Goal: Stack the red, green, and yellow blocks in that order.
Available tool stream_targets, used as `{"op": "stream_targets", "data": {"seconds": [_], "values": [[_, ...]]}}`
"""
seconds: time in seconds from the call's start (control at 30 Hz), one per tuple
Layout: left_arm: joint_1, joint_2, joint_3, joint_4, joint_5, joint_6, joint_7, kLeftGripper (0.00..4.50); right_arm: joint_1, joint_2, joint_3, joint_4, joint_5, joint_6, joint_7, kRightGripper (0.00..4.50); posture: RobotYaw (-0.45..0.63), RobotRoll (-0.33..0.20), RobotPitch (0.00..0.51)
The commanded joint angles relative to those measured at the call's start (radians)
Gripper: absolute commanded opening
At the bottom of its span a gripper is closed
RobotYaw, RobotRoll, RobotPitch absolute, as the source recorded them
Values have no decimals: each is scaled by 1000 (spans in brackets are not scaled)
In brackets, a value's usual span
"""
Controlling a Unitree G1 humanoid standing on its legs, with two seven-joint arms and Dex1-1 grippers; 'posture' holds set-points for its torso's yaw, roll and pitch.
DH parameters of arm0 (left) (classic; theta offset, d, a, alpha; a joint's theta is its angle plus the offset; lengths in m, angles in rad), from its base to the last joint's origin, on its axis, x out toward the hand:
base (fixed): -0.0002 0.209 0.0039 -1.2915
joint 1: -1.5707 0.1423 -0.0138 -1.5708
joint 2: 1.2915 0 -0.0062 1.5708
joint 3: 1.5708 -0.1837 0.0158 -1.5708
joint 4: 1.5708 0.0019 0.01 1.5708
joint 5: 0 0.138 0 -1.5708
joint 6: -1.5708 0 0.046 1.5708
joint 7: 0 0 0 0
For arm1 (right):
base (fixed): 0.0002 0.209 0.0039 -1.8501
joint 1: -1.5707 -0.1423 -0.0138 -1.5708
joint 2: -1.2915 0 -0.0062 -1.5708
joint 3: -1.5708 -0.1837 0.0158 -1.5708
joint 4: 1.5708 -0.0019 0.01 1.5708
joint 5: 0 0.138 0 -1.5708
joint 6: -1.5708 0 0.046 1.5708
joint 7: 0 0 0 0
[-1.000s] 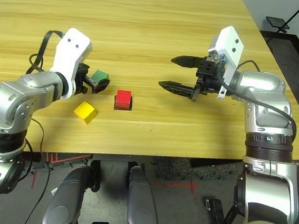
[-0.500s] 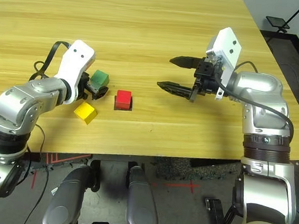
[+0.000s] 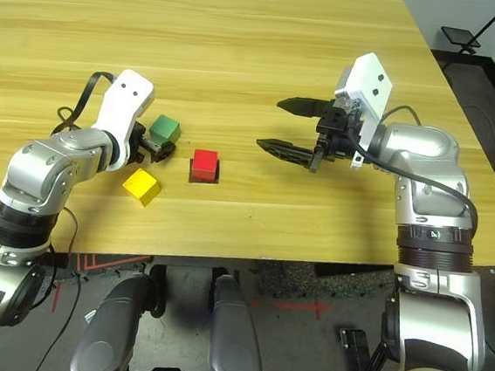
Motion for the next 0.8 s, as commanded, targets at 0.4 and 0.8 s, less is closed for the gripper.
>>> {"op": "stream_targets", "data": {"seconds": [0.4, 0.8], "values": [[13, -28, 24, 40, 18, -35, -4, 2934, 0, 17, 19, 25, -8, -43, -1, 4500, 271, 111, 304], [24, 106, -17, 36, 22, -232, -160, 2071, -22, 21, 24, 48, -12, -55, 4, 4500, 290, 106, 286]]}}
